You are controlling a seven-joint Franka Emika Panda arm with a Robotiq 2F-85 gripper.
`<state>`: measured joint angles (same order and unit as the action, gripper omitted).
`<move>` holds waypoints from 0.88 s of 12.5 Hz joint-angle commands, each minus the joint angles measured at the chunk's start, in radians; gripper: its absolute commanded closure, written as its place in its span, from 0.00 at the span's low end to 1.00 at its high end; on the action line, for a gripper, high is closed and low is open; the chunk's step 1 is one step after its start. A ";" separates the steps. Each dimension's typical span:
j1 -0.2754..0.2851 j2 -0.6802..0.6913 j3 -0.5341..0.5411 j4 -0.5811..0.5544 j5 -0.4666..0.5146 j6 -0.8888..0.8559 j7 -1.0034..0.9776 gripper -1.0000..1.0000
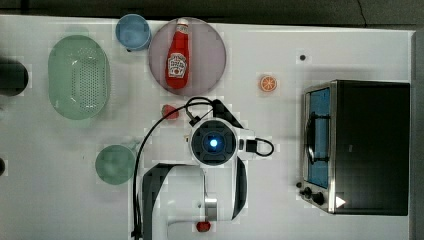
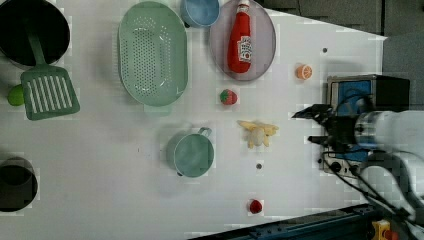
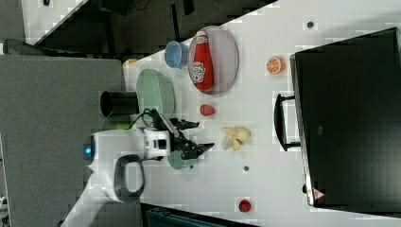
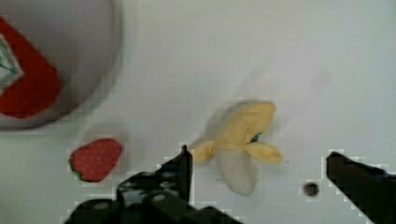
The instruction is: Pick banana from table and place on oven.
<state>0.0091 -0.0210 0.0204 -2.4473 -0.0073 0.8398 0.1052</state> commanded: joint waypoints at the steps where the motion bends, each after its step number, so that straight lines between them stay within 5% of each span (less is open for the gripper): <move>1: 0.001 0.129 0.004 -0.016 -0.018 0.095 0.021 0.00; 8: 0.006 0.337 0.048 -0.019 -0.018 0.274 0.022 0.04; 11: 0.006 0.351 0.052 -0.022 -0.018 0.310 0.022 0.41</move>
<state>0.0298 0.3250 0.0582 -2.4766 -0.0058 1.1094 0.1055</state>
